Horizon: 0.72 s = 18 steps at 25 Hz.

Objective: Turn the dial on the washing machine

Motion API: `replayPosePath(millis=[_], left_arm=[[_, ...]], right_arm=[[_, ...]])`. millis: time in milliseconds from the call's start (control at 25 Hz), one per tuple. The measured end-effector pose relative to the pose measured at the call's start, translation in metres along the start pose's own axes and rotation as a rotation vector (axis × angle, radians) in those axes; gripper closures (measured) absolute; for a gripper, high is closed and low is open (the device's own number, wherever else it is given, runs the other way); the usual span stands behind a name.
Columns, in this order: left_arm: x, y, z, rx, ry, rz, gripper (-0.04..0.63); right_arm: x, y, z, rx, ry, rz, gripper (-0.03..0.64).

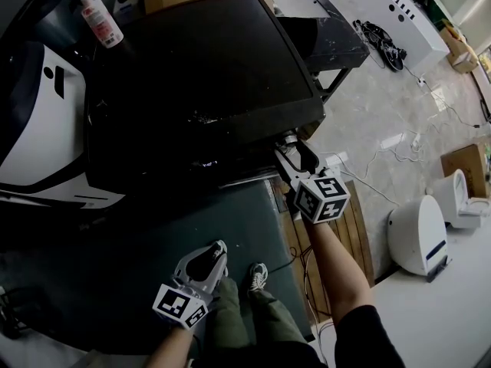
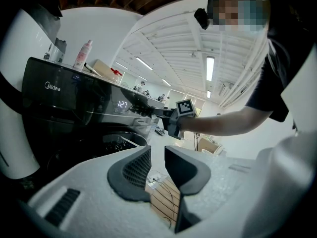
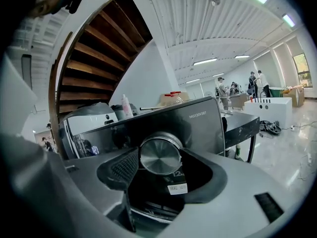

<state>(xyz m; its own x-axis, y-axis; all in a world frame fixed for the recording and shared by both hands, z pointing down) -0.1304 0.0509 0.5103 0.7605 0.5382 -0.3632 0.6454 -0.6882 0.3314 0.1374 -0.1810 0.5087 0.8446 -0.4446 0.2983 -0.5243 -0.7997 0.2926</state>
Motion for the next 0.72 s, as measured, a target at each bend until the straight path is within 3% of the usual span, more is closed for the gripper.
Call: replayPosePath(millis=[280, 720], left_arm=[[0.001, -0.001, -0.001, -0.003, -0.003, -0.001, 0.514], [0.0, -0.002, 0.003, 0.01, 0.006, 0.002, 0.514]], right_arm=[[-0.004, 0.002, -0.001, -0.04, -0.074, -0.034, 0.315], [-0.009, -0.013, -0.002, -0.029, -0.053, -0.04, 0.307]])
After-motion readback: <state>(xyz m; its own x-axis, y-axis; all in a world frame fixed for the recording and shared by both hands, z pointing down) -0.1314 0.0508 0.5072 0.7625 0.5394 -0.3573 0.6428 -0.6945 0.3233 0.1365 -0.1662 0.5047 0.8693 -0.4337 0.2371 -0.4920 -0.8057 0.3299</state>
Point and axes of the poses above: the fingertips, and each gripper's own axes: y forward along the fingers, x to its right, z out of its top, the point moved 10 cm from there along -y, backward along the fingers, and after that the axes turned 2 degrees about y, right-handed, at the moved point
